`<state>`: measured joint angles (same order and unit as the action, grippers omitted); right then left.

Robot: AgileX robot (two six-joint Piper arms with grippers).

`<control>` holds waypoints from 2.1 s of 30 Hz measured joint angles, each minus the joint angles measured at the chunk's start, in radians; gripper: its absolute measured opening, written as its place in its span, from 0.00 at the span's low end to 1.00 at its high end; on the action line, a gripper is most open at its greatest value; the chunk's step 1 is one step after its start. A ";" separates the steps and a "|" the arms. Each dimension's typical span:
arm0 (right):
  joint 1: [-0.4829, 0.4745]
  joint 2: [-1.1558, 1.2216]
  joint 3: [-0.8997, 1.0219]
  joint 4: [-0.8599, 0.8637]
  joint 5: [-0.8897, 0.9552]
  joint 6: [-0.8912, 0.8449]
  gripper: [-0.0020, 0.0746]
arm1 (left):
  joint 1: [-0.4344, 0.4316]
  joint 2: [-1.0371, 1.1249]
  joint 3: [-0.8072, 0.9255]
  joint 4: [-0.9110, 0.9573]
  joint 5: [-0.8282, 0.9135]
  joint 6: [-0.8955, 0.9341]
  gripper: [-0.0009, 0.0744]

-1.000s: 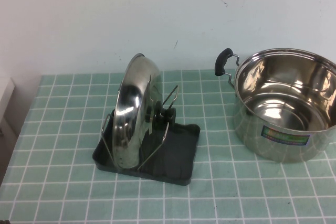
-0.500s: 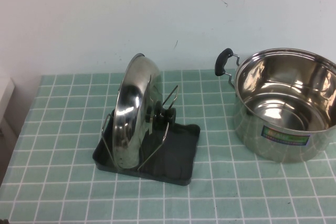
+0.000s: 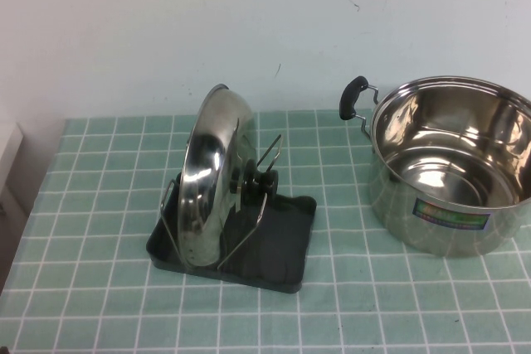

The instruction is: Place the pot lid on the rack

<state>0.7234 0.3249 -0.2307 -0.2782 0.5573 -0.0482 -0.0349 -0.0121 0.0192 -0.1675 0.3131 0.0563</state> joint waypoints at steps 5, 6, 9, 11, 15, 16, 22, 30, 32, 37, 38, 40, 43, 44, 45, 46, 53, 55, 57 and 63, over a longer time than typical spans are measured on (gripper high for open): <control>0.000 0.000 0.000 0.000 0.000 0.000 0.02 | 0.000 0.000 0.000 0.000 0.002 0.000 0.01; 0.000 0.000 0.000 0.000 0.000 0.000 0.02 | 0.000 0.000 0.000 0.000 0.002 0.000 0.01; 0.000 0.000 0.000 0.000 0.000 0.000 0.02 | 0.000 0.000 -0.002 -0.002 0.004 -0.005 0.01; 0.000 0.000 0.000 0.000 0.000 0.000 0.02 | 0.000 -0.002 -0.002 -0.002 0.004 -0.006 0.01; 0.000 0.000 0.000 0.000 0.000 0.000 0.02 | 0.000 -0.002 -0.002 0.000 0.004 -0.056 0.01; 0.000 0.000 0.000 0.000 0.000 0.000 0.02 | 0.000 -0.002 -0.002 0.004 0.004 -0.073 0.01; 0.000 0.000 0.000 0.000 0.000 0.000 0.02 | 0.000 -0.002 -0.002 0.031 0.004 -0.118 0.01; 0.000 0.000 0.000 0.000 0.000 0.000 0.02 | 0.000 -0.002 -0.002 0.044 0.004 -0.122 0.01; 0.000 0.000 0.000 0.000 0.000 0.000 0.02 | 0.000 -0.002 -0.002 0.044 0.004 -0.122 0.01; 0.000 0.000 0.000 0.000 0.000 0.000 0.02 | 0.000 -0.002 -0.002 0.045 0.004 -0.122 0.01; 0.000 0.000 0.000 0.000 0.000 0.000 0.02 | 0.000 -0.002 -0.002 0.045 0.004 -0.122 0.01; 0.000 0.000 0.000 0.000 0.000 0.000 0.02 | 0.000 -0.002 -0.002 0.045 0.004 -0.122 0.01; 0.000 0.000 0.000 0.000 0.000 0.002 0.02 | 0.000 -0.002 -0.002 0.045 0.004 -0.122 0.01; 0.000 0.000 0.000 0.000 0.000 0.002 0.02 | 0.000 -0.002 -0.002 0.045 0.004 -0.122 0.01; 0.000 0.000 0.000 0.000 0.000 0.002 0.02 | 0.000 -0.002 -0.002 0.045 0.004 -0.122 0.01; 0.000 0.000 0.000 0.000 0.001 0.000 0.02 | 0.000 -0.002 -0.002 0.045 0.004 -0.122 0.01; 0.000 0.000 0.012 -0.035 -0.032 -0.004 0.02 | 0.000 -0.002 -0.002 0.047 0.004 -0.122 0.01; 0.000 0.000 0.024 -0.037 -0.070 -0.004 0.02 | 0.000 -0.002 -0.002 0.047 0.004 -0.122 0.01; 0.000 0.000 0.037 -0.041 -0.115 -0.014 0.02 | 0.000 -0.002 -0.002 0.047 0.004 -0.122 0.01; -0.080 0.000 0.063 -0.024 -0.205 -0.114 0.02 | 0.000 -0.002 -0.002 0.047 0.004 -0.122 0.01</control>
<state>0.6434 0.3249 -0.1681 -0.3021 0.3525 -0.1625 -0.0349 -0.0139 0.0176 -0.1201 0.3167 -0.0655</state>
